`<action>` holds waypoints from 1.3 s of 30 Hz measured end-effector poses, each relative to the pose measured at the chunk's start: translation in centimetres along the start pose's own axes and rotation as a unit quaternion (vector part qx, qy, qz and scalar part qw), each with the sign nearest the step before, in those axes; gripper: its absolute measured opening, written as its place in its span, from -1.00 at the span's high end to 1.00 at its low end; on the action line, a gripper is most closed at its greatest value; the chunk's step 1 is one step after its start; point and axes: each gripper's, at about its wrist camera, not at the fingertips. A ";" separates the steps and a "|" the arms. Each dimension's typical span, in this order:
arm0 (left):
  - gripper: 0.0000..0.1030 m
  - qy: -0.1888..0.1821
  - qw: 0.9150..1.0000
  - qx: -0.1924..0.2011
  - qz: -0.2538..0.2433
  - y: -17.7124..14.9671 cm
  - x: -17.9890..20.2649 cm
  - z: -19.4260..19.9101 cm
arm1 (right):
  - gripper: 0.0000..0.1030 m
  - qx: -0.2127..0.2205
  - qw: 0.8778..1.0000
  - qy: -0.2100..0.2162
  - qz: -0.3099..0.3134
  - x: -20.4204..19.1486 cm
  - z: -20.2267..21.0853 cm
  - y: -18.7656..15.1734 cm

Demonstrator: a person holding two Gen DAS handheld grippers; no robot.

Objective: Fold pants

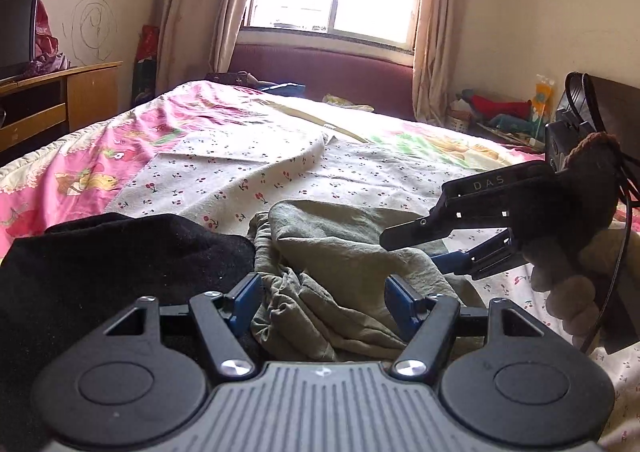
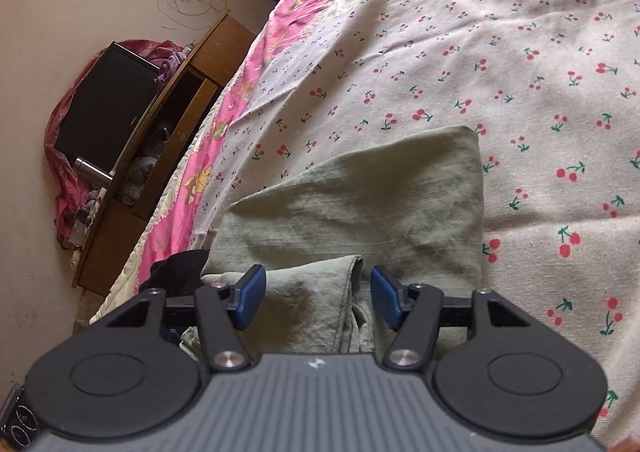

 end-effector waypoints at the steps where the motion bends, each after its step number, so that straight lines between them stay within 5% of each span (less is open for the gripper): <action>1: -0.56 0.001 1.000 -0.001 -0.005 0.0 0.1 0.0 | 0.10 -0.004 1.000 0.005 -0.001 0.0 -0.2 -0.1; 3: -0.56 0.006 1.000 -0.003 -0.021 -0.1 0.4 -0.1 | 0.76 -0.013 1.000 0.013 0.003 -0.6 0.1 -0.4; 6: -0.56 0.014 0.999 -0.001 -0.033 0.1 0.7 -0.5 | 0.84 0.001 0.998 0.061 -0.017 -1.3 2.0 -0.7; 11: -0.56 0.024 0.999 0.000 -0.022 0.8 -0.3 -0.2 | 0.84 0.066 0.994 0.065 0.050 -5.8 4.9 -1.6; 17: -0.56 0.060 0.997 -0.030 -0.039 -0.5 -1.8 1.7 | 0.68 -0.040 0.993 0.068 0.093 -7.9 -1.4 -6.0; 20: -0.56 0.062 0.996 -0.040 -0.043 -1.2 -2.1 3.0 | 0.61 -0.052 0.990 0.082 0.098 -8.1 -1.0 -6.6; 26: -0.57 0.026 0.999 -0.032 -0.016 -1.0 -1.3 4.5 | 0.22 0.016 0.988 0.022 0.151 -7.2 2.6 -1.5; 29: -0.60 0.006 1.000 -0.027 0.000 -0.5 -0.4 4.3 | 0.14 0.014 0.987 -0.017 0.159 -6.9 1.0 1.7; 32: -0.65 -0.004 0.999 -0.038 0.008 -0.5 0.3 3.3 | -0.05 -0.015 0.993 -0.009 0.118 -6.8 -2.2 3.3; 38: -0.52 0.045 0.997 -0.063 -0.016 -1.2 1.6 0.7 | 0.04 -0.068 0.984 -0.053 0.157 -9.3 -8.9 1.5; 39: -0.22 0.048 0.997 -0.063 -0.020 -1.1 1.6 0.6 | 0.41 -0.066 0.981 -0.080 0.164 -9.5 -9.5 1.3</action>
Point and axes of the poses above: each gripper's, at about its wrist camera, not at the fingertips, and z roughly against the way its jaws point, x to its right, y to its top, and after that the axes turned 11 degrees about y, right-handed
